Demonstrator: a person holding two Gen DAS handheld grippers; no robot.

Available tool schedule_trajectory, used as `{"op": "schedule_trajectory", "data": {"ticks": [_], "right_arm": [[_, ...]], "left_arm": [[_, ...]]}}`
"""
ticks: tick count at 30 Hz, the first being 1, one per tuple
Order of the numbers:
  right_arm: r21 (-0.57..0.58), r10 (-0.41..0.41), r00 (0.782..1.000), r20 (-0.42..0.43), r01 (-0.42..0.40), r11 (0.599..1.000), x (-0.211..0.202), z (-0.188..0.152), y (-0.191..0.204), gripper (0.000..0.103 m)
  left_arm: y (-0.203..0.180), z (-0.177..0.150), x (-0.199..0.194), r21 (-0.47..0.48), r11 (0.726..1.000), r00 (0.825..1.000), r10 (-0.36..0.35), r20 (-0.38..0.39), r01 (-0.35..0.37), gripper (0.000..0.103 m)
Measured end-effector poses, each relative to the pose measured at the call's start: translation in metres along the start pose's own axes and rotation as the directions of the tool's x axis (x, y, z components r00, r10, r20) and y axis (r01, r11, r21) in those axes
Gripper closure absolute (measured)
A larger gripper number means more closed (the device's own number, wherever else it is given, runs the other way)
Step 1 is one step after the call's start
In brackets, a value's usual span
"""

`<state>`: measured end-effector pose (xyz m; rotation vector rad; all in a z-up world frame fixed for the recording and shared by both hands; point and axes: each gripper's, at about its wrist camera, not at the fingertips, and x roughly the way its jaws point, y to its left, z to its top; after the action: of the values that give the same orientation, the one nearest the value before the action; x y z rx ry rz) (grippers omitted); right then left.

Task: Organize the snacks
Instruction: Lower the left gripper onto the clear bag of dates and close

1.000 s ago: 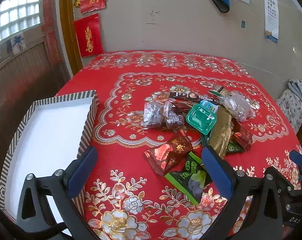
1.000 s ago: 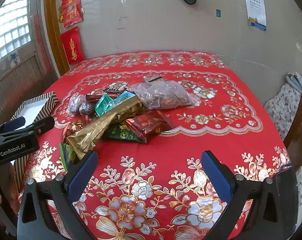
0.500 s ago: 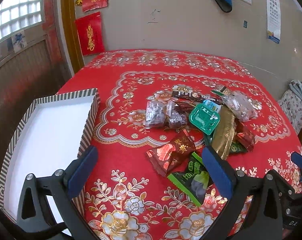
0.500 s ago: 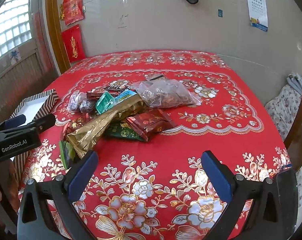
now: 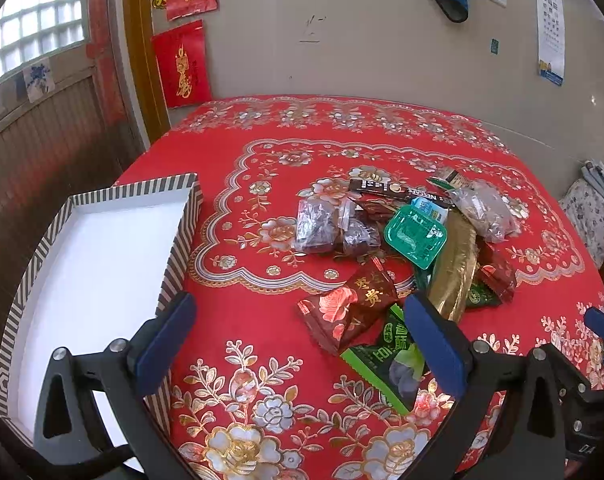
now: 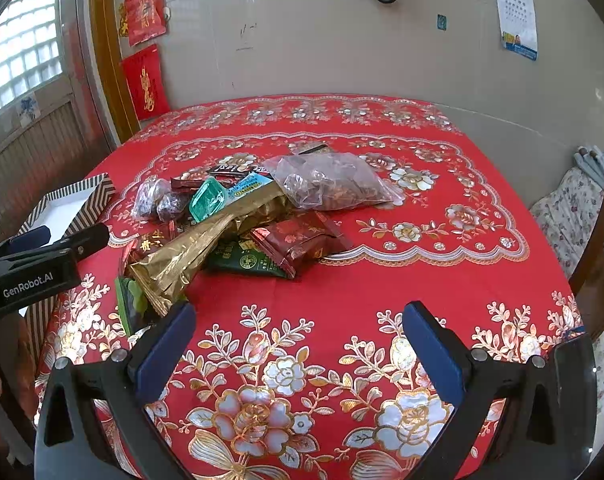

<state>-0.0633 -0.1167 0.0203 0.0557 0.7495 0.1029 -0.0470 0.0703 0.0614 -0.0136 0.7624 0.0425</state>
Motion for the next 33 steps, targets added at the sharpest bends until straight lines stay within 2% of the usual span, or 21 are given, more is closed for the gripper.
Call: {"op": "schedule_trajectory", "data": {"ticks": [6,12,18,23,27,33], "right_arm": [[-0.007,-0.006,1.0,0.0,0.006,1.0,0.001,0.0,0.001,0.0],[-0.031,-0.016,1.0,-0.014,0.016,0.999,0.003,0.007,0.0,0.0],[-0.036,-0.005,1.0,-0.024,0.004,0.999,0.006,0.019,-0.005,0.0],[-0.045,0.015,0.999,-0.051,-0.018,0.999,0.015,0.02,-0.003,0.0],[-0.056,0.006,0.998,-0.062,-0.01,0.998,0.018,0.023,-0.004,0.0],[-0.025,0.017,0.998,-0.064,-0.019,1.0,0.017,0.026,-0.014,0.0]], "left_arm": [[-0.001,0.001,0.002,0.005,1.0,1.0,-0.002,-0.005,0.002,0.0],[0.008,0.02,0.024,0.006,1.0,0.997,-0.008,-0.073,0.008,0.0],[0.007,0.038,0.059,0.025,1.0,0.983,-0.001,-0.181,0.006,0.0],[0.0,0.054,0.073,0.007,0.999,0.981,-0.029,-0.193,0.031,0.0],[-0.007,0.06,0.091,0.002,0.999,0.971,-0.038,-0.236,0.04,0.0],[-0.016,0.064,0.112,0.02,0.999,0.963,-0.019,-0.27,0.025,0.0]]}}
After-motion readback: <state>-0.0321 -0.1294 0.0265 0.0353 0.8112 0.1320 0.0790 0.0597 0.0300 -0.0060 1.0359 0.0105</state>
